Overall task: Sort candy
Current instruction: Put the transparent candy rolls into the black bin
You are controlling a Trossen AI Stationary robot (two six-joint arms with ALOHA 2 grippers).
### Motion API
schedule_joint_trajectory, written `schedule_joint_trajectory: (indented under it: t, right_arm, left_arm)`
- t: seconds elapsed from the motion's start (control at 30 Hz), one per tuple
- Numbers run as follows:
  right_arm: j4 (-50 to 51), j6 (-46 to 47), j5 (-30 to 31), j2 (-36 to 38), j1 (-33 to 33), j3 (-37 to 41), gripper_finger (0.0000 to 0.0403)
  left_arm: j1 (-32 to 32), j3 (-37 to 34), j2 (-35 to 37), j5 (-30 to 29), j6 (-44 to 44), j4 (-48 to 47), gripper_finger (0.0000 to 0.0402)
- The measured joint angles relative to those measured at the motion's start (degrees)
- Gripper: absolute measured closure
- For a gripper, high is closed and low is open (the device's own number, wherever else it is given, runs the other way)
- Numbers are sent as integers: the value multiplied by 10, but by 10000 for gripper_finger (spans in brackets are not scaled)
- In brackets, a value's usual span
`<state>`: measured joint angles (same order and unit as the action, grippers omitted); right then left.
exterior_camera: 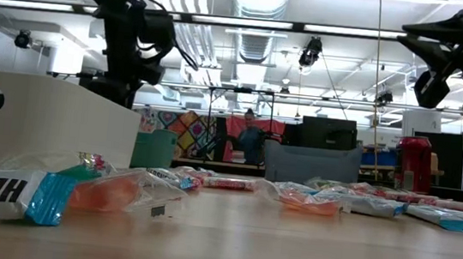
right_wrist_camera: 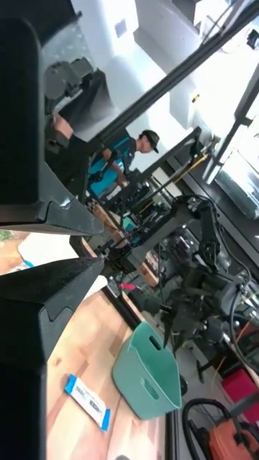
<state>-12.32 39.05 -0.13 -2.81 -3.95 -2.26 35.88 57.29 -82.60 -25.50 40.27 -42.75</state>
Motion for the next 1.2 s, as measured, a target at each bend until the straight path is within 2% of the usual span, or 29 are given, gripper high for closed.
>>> schedule_joint_trajectory:
  t: [0.13, 0.23, 0.3, 0.43, 0.5, 0.63, 0.73, 1.0, 1.2]
  right_arm:
    - [0, 4, 2, 0, 0, 0, 346]
    - [-1, 30, 4, -6, 0, 0, 346]
    - [0, 45, 4, -15, 0, 0, 346]
    - [0, 66, 7, -49, 1, 0, 346]
    - [0, 79, 8, -72, 1, 0, 346]
    - [11, 81, 7, -129, 1, -17, 346]
    - [56, 75, 8, -177, 1, -52, 346]
    - [287, 49, 17, -298, 1, -171, 346]
    - [406, 44, 17, -374, 1, -248, 346]
  left_arm:
    - [-4, 3, 7, 1, -39, -4, 307]
    - [-12, 8, 20, 10, -107, -21, 315]
    - [-23, 8, 34, 51, -160, -24, 323]
    - [-61, 0, 79, 174, -240, -22, 333]
    - [-92, -5, 103, 195, -271, -24, 339]
    - [-166, -8, 147, 186, -339, -22, 349]
    - [-227, -8, 174, 171, -395, -10, 353]
    - [-385, -9, 197, 53, -526, 32, 354]
    - [-476, -55, 188, 7, -537, 111, 354]
